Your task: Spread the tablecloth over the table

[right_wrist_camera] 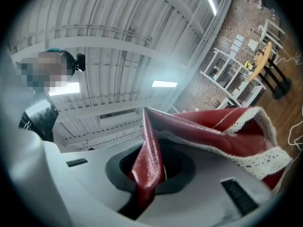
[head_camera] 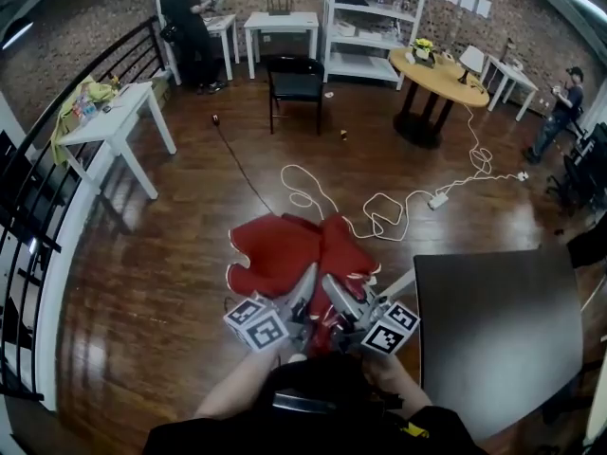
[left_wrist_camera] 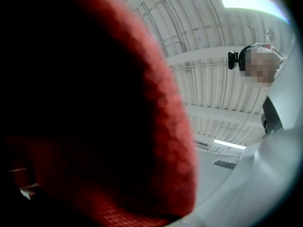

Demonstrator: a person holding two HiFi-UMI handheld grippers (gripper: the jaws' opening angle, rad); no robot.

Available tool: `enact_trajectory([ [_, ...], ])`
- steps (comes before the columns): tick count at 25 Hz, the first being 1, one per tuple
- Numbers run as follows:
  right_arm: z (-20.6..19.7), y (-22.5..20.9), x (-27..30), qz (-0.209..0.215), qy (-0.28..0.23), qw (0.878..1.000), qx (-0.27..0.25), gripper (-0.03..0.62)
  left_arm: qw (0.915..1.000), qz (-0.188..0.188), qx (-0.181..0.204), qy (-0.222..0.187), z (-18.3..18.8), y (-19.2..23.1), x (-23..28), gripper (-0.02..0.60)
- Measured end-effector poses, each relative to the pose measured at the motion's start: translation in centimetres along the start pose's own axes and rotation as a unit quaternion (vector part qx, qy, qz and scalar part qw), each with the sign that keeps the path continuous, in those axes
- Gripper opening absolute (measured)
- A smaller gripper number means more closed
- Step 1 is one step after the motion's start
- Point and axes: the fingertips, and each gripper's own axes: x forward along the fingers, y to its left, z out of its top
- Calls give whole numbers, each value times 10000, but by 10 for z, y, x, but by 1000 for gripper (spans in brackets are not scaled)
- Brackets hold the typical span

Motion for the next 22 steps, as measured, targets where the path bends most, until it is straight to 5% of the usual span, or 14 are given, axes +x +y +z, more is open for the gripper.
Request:
enact_trajectory([
  [7,49,-83,30,334,19,9994,102,31,9982,326,469,162,19,47,78,6],
  [14,186,-195,35,768,-393,9962,-92,29,9972,267,698,-94,46,70,235,6],
  [22,293,-308,-17,-206,-1259,9918,-92,26,9960,-331,774,303,6,69,399,7],
])
